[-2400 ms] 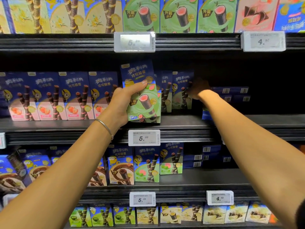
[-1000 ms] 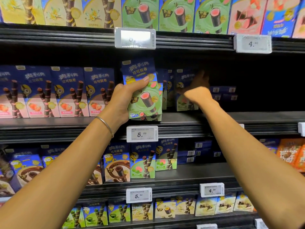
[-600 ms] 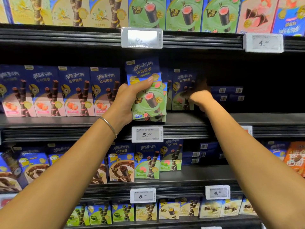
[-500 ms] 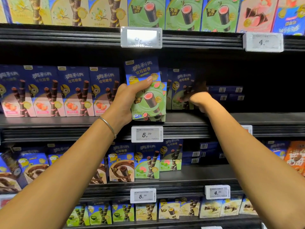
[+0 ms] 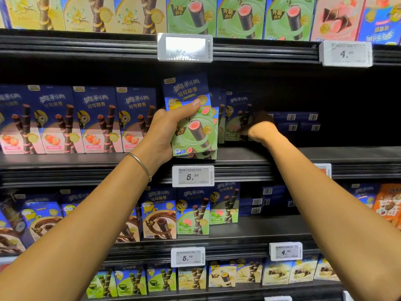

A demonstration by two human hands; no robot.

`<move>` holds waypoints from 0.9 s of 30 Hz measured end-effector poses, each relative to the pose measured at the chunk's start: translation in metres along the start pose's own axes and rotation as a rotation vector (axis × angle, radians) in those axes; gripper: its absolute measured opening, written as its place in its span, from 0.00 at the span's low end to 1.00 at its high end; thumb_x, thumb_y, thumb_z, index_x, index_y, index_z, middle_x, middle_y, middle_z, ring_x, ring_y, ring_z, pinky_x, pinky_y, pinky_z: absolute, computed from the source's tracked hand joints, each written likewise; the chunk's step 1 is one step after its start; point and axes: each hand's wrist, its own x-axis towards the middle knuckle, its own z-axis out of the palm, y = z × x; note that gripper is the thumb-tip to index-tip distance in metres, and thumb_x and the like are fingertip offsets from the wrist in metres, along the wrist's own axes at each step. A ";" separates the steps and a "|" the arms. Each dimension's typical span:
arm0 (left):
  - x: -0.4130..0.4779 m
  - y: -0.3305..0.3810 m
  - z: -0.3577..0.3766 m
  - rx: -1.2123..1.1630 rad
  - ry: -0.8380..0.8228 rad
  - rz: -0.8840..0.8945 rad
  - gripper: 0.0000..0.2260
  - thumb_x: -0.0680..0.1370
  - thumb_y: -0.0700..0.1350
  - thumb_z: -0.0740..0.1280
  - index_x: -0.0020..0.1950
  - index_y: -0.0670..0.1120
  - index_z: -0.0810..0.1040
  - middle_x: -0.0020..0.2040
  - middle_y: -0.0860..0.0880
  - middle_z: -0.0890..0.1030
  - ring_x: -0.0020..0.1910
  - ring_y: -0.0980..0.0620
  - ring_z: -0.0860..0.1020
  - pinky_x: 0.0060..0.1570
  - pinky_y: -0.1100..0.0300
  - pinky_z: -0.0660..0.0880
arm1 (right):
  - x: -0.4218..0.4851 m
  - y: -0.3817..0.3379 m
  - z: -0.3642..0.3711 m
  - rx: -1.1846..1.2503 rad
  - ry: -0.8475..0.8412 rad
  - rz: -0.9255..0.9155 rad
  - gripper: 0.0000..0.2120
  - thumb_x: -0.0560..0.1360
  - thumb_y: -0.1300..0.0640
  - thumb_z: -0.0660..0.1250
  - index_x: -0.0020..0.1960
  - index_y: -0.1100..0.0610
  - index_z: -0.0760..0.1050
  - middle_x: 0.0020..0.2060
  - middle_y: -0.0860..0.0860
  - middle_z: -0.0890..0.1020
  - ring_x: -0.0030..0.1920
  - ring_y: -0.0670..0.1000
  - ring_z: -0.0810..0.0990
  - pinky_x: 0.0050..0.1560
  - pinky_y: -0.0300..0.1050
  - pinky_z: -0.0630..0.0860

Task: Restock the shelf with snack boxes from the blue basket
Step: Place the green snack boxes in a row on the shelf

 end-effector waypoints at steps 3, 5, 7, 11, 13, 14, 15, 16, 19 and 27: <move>0.000 0.000 0.000 0.008 -0.005 -0.001 0.13 0.78 0.45 0.75 0.59 0.40 0.85 0.54 0.41 0.88 0.52 0.42 0.88 0.44 0.52 0.85 | 0.000 0.001 0.002 0.000 -0.010 0.006 0.27 0.79 0.59 0.68 0.74 0.65 0.66 0.70 0.62 0.72 0.69 0.62 0.73 0.68 0.50 0.72; 0.000 0.000 0.001 0.009 -0.005 -0.003 0.13 0.78 0.45 0.75 0.60 0.40 0.85 0.54 0.41 0.88 0.52 0.42 0.88 0.44 0.52 0.85 | 0.002 0.000 0.005 0.043 -0.032 0.025 0.31 0.79 0.59 0.68 0.77 0.65 0.59 0.73 0.62 0.69 0.72 0.62 0.70 0.72 0.52 0.68; 0.000 0.000 0.002 0.000 0.008 0.004 0.17 0.78 0.45 0.76 0.64 0.38 0.83 0.54 0.40 0.88 0.52 0.41 0.88 0.45 0.50 0.85 | 0.005 -0.001 0.008 0.180 0.023 0.034 0.39 0.77 0.58 0.71 0.79 0.62 0.52 0.74 0.60 0.68 0.73 0.60 0.69 0.72 0.52 0.68; -0.001 0.000 0.004 -0.001 0.014 0.012 0.22 0.77 0.45 0.76 0.68 0.36 0.81 0.55 0.39 0.88 0.52 0.40 0.88 0.46 0.49 0.85 | 0.009 -0.003 0.009 0.309 0.093 0.059 0.40 0.79 0.57 0.68 0.81 0.60 0.46 0.75 0.61 0.66 0.74 0.61 0.67 0.71 0.52 0.66; -0.002 0.000 0.004 0.000 0.018 0.012 0.22 0.77 0.45 0.76 0.68 0.36 0.80 0.55 0.40 0.88 0.52 0.41 0.88 0.44 0.50 0.85 | 0.008 -0.003 0.009 0.233 0.087 0.033 0.46 0.75 0.59 0.74 0.80 0.62 0.45 0.74 0.63 0.66 0.74 0.63 0.67 0.71 0.55 0.67; -0.003 0.000 0.004 0.002 0.019 0.014 0.22 0.77 0.44 0.76 0.68 0.37 0.80 0.55 0.40 0.88 0.52 0.41 0.88 0.44 0.51 0.85 | 0.006 -0.003 0.008 0.225 0.086 0.027 0.47 0.74 0.60 0.75 0.80 0.62 0.46 0.74 0.63 0.66 0.74 0.63 0.67 0.71 0.56 0.67; -0.003 0.001 0.004 0.003 0.017 0.015 0.22 0.77 0.44 0.76 0.68 0.37 0.80 0.54 0.40 0.88 0.52 0.41 0.88 0.43 0.51 0.85 | 0.004 -0.003 0.008 0.232 0.089 0.031 0.46 0.75 0.60 0.74 0.80 0.62 0.47 0.74 0.63 0.66 0.74 0.63 0.67 0.71 0.56 0.67; -0.004 0.001 0.005 0.005 0.015 0.016 0.21 0.78 0.44 0.76 0.68 0.37 0.80 0.54 0.40 0.88 0.51 0.42 0.88 0.43 0.51 0.85 | 0.004 -0.001 0.009 0.229 0.100 0.026 0.43 0.75 0.61 0.72 0.80 0.62 0.48 0.74 0.63 0.66 0.73 0.63 0.68 0.71 0.56 0.68; -0.006 0.003 0.006 0.007 0.012 0.023 0.20 0.78 0.44 0.75 0.68 0.36 0.81 0.53 0.41 0.88 0.50 0.43 0.88 0.42 0.52 0.85 | 0.004 0.003 0.009 0.133 -0.007 0.016 0.28 0.78 0.63 0.67 0.75 0.66 0.62 0.70 0.63 0.71 0.70 0.63 0.72 0.70 0.54 0.70; -0.008 0.002 0.006 0.011 0.006 0.027 0.20 0.78 0.43 0.75 0.68 0.36 0.80 0.54 0.41 0.88 0.51 0.42 0.88 0.44 0.51 0.85 | 0.014 0.012 0.013 0.119 -0.065 -0.021 0.22 0.80 0.62 0.67 0.72 0.66 0.70 0.69 0.61 0.75 0.69 0.60 0.73 0.69 0.54 0.72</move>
